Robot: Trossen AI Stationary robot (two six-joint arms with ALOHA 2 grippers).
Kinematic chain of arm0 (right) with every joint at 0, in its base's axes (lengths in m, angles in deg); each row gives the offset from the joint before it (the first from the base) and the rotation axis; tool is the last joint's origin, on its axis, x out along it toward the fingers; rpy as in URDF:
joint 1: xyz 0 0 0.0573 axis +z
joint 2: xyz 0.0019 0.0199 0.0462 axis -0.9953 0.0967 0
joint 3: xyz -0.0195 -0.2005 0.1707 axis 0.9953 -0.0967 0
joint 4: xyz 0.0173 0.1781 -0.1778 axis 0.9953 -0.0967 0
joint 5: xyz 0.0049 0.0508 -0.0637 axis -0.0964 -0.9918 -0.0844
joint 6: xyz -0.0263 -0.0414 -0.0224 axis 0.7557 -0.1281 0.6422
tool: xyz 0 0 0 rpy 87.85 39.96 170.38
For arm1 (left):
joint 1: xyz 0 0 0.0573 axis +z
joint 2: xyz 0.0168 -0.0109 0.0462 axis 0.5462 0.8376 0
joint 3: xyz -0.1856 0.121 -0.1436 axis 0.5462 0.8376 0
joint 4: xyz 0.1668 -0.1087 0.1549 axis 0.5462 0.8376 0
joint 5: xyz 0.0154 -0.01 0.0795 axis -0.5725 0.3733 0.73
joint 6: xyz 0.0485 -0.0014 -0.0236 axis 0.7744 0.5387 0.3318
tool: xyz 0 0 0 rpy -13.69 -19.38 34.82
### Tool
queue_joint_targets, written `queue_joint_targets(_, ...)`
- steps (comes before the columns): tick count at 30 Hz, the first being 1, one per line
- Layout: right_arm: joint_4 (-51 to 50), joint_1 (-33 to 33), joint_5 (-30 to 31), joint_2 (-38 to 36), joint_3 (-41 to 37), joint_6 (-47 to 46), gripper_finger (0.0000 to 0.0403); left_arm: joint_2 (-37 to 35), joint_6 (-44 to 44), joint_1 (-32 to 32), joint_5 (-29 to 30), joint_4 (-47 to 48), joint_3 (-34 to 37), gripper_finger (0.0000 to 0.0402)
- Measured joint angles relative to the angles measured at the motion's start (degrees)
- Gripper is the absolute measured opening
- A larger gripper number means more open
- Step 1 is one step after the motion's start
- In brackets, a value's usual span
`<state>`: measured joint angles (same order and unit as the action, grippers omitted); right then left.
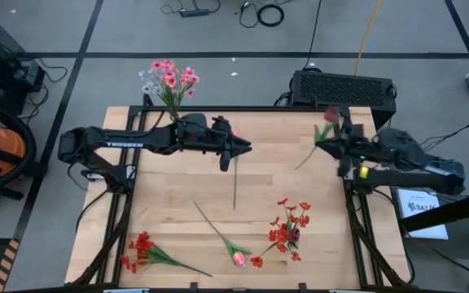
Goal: Sort flowers into vase by color
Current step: Put the red tulip into the transparent vase
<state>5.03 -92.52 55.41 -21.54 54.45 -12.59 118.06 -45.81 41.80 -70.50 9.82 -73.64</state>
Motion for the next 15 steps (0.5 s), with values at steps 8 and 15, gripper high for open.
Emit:
queue_joint_targets(8, -3.1, 11.1, 0.4, -2.8, 0.0, -5.3, 0.0000, 0.0, -2.0, -4.1, 6.9, 3.7, 0.0, 0.0102)
queue_joint_targets(15, -3.1, 19.3, 2.6, 0.2, 0.0, -8.1, 0.0000, 0.0, -2.0, -7.1, 10.3, 3.9, 0.0, 0.0102)
